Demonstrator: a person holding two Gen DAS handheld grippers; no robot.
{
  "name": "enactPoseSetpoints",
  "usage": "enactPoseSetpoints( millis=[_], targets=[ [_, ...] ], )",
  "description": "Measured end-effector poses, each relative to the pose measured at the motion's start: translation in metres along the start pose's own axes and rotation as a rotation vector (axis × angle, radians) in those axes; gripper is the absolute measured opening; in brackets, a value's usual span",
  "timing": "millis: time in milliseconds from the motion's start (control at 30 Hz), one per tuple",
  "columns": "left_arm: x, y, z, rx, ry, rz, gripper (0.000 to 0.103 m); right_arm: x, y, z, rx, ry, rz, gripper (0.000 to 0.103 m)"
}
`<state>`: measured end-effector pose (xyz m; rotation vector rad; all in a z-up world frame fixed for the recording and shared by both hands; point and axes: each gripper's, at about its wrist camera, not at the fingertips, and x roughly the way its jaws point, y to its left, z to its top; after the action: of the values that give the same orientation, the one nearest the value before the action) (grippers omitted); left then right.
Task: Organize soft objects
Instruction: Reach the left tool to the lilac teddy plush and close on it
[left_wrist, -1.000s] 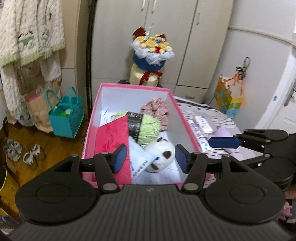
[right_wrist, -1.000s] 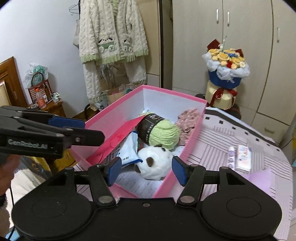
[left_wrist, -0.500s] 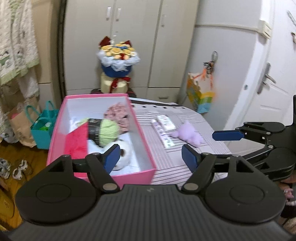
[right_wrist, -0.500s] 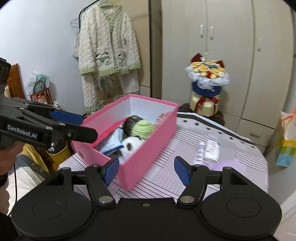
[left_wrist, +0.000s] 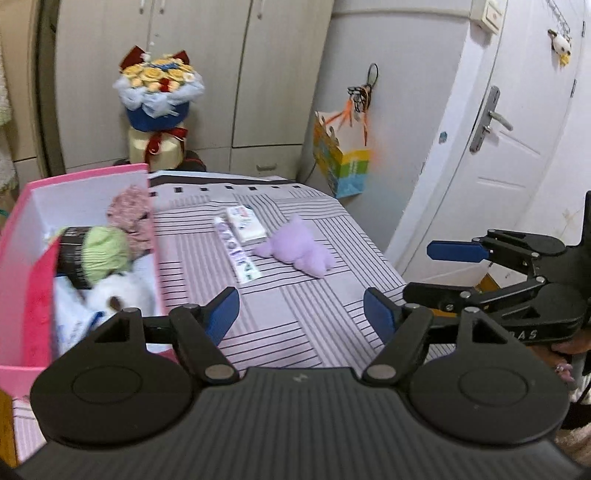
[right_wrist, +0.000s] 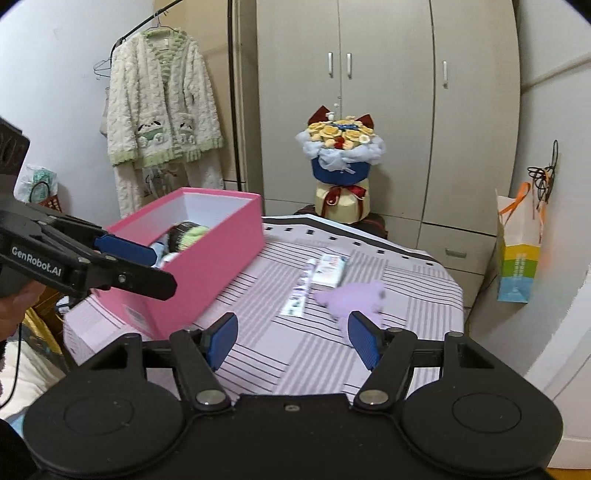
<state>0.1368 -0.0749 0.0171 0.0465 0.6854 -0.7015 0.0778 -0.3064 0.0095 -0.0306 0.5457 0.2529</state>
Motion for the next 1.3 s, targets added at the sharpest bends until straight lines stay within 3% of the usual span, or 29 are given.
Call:
enactPoseSetpoints(
  millis=[267,467,667,767,1033,1233,1300],
  targets=[
    [0.07,-0.011,0.008,-0.046,0.024,-0.011,0.073,0.049,-0.039,-0.023,0.041,0.027,0.021,0.071],
    [0.12,-0.007,0.011,-0.119,-0.001,-0.004,0.073,0.098,-0.057,-0.031,-0.011,0.035,0.011,0.071],
    [0.176,0.007,0.015,-0.293,0.05,-0.045,0.071,0.144,-0.077,-0.026,-0.027,0.07,0.024,0.071],
    [0.199,0.012,0.015,-0.338,0.066,-0.019,0.07,0.165,-0.081,-0.022,-0.053,0.096,0.021,0.071],
    [0.229,0.016,0.011,-0.397,0.074,0.036,0.065,0.198,-0.093,-0.024,0.013,0.147,0.047,0.071],
    [0.234,0.016,0.008,-0.395,0.063,0.041,0.058,0.197,-0.082,-0.032,0.003,0.103,-0.007,0.07],
    [0.236,0.016,0.007,-0.397,0.059,0.036,0.056,0.199,-0.081,-0.034,0.002,0.104,-0.027,0.064]
  ],
)
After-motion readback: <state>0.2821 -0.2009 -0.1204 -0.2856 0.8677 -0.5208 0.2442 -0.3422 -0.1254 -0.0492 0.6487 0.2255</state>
